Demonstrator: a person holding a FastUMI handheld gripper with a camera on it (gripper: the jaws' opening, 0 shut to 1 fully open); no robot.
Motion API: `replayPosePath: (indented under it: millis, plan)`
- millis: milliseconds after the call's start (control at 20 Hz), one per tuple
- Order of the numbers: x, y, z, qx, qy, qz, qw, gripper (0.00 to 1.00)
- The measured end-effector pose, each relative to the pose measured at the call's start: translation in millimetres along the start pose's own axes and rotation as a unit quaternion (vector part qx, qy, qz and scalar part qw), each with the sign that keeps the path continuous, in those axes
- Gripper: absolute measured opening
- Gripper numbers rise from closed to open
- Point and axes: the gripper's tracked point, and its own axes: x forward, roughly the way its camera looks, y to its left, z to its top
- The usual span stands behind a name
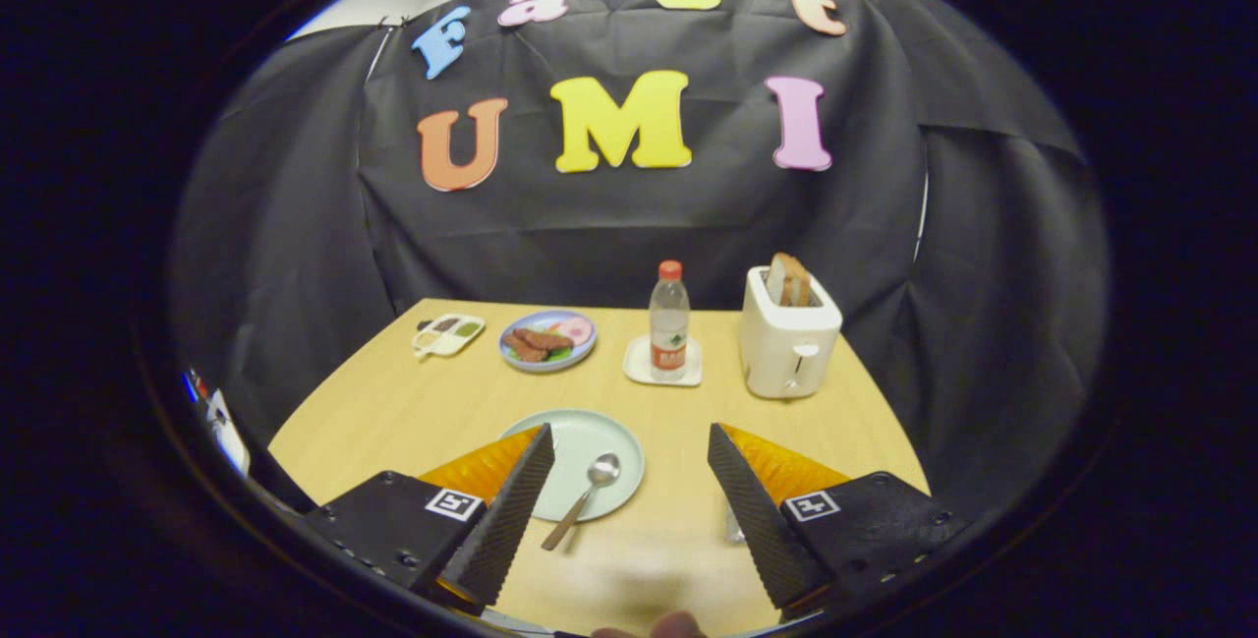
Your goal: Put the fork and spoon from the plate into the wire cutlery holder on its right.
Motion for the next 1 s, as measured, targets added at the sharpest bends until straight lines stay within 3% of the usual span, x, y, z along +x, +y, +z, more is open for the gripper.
replayPosePath:
  millis: [200,400,600,850,1000]
  plan:
    - [21,24,-48,0.002,0.092,0.015,0.996,0.96]
    - [38,41,-87,0.031,0.197,0.021,0.98,0.97]
    - [61,47,-116,0.025,0.288,0.006,0.957,0.97]
    - [84,45,-159,0.049,0.393,-0.026,0.918,0.97]
    - [97,47,-172,0.062,0.419,-0.029,0.906,0.87]
